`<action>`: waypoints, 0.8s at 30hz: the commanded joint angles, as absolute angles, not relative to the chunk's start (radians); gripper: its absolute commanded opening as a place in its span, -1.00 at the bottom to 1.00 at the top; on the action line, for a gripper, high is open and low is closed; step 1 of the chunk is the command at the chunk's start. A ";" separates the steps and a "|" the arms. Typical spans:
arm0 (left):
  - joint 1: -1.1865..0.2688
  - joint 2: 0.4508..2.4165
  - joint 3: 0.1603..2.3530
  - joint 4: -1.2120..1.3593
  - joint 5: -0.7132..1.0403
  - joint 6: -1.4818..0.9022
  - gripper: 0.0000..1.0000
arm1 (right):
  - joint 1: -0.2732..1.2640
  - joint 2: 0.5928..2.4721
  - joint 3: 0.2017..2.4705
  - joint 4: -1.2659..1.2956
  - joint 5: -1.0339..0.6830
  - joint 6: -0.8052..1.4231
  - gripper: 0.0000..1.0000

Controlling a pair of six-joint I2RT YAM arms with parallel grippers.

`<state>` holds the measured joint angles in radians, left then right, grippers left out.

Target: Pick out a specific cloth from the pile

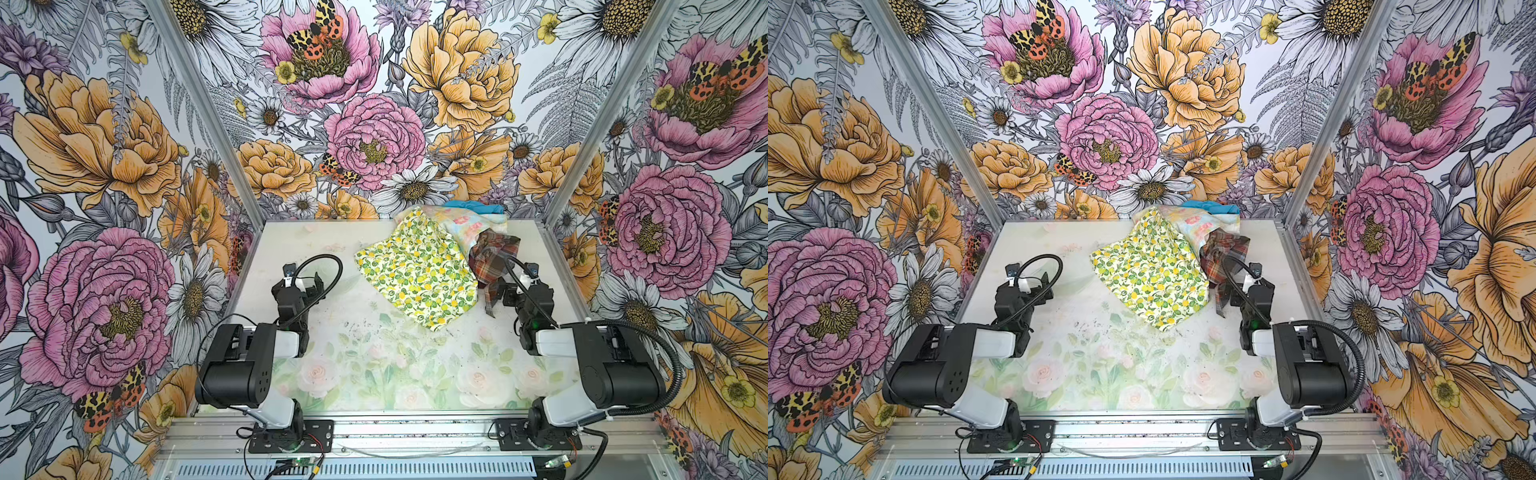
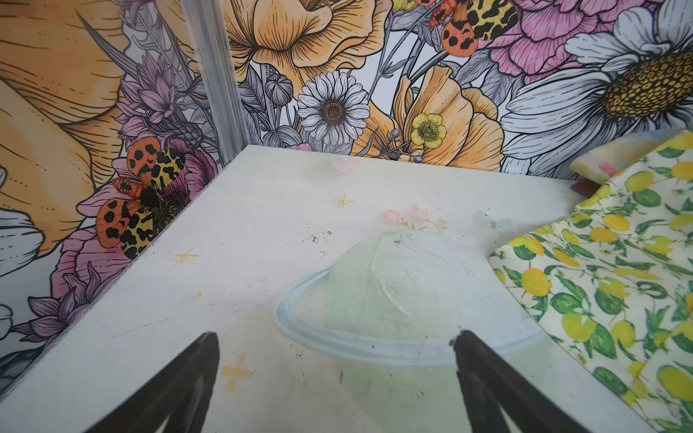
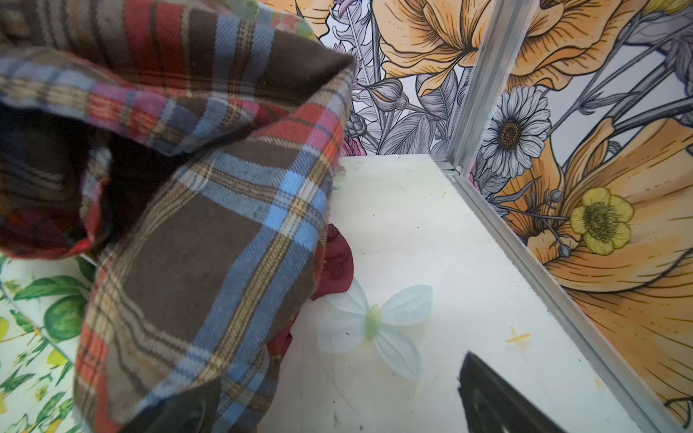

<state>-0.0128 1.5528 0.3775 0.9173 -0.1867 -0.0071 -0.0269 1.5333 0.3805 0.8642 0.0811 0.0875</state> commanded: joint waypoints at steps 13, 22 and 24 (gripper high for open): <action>-0.012 1.549 0.377 0.939 -0.180 0.003 0.98 | -0.028 1.537 0.394 0.870 0.073 0.085 0.99; -0.009 1.549 0.375 0.942 -0.177 0.000 0.98 | -0.028 1.537 0.393 0.870 0.074 0.085 0.99; 0.019 1.546 0.369 0.949 -0.121 -0.018 0.98 | -0.028 1.538 0.395 0.867 0.074 0.085 0.99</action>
<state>-0.0063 1.5528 0.3775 0.9176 -0.1757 -0.0082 -0.0269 1.5333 0.3805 0.8642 0.0811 0.0875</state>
